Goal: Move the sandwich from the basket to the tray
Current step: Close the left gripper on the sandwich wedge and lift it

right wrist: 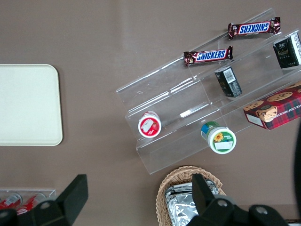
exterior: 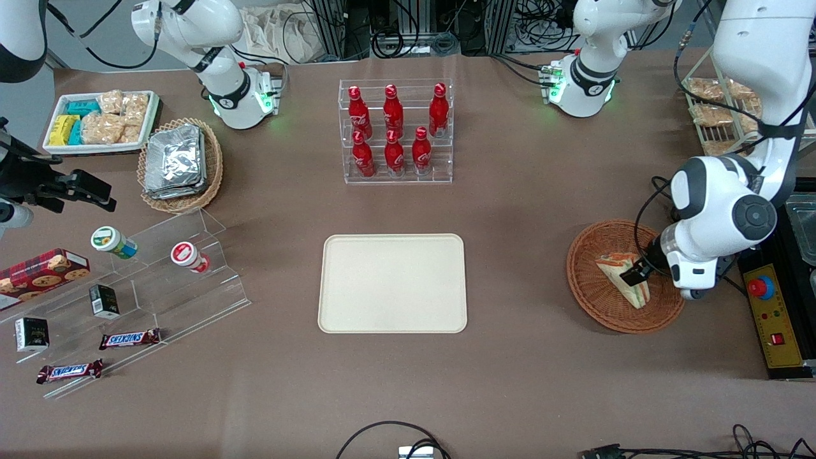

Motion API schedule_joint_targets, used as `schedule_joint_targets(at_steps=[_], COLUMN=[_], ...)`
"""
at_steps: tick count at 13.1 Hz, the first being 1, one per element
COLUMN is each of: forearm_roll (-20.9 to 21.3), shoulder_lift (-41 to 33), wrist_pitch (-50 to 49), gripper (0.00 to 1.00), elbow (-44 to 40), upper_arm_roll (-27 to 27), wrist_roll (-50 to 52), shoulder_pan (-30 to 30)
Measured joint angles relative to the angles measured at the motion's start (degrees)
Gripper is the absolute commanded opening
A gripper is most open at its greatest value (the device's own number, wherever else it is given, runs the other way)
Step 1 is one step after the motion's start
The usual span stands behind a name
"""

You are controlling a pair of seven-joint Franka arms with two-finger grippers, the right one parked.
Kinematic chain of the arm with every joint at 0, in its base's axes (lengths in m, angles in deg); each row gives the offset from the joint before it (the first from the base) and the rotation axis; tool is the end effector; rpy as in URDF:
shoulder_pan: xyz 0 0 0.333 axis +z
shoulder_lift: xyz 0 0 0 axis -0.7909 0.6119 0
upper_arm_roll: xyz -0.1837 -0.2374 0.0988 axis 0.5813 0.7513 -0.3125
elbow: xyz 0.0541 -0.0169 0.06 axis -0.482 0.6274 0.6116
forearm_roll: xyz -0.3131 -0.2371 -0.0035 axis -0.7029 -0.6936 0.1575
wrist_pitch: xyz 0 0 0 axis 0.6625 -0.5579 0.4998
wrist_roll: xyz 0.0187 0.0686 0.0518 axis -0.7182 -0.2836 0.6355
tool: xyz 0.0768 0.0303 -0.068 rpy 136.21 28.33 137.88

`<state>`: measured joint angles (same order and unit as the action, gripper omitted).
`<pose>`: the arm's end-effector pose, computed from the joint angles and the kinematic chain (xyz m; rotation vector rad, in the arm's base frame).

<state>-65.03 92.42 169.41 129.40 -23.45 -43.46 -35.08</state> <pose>0.5841 0.0101 0.2616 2.8995 1.1385 -0.1490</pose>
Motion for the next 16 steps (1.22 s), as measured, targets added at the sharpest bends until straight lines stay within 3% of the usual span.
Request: schedule_joint_targets(at_steps=[1, 2, 3, 4, 10, 14, 16], forearm_roll=[0.0, 0.0, 0.0, 0.0, 0.0, 0.0, 0.4], shoulder_lift=[1.0, 1.8, 2.2, 2.1, -0.6, -1.5, -1.7], wrist_pitch=[0.8, 1.6, 1.8, 1.8, -4.2, -25.2, -32.1], gripper=[0.82, 0.55, 0.12, 0.00, 0.00, 0.00, 0.00], elbow=[0.1, 0.2, 0.2, 0.2, -4.4, -18.7, -26.7], upper_arm_roll=[0.0, 0.0, 0.0, 0.0, 0.8, 6.9, 7.9], wrist_roll=[0.0, 0.0, 0.0, -0.5, -11.1, -15.4, -15.6], shoulder_pan=[0.0, 0.0, 0.1, 0.0, -0.3, -1.5, -5.7])
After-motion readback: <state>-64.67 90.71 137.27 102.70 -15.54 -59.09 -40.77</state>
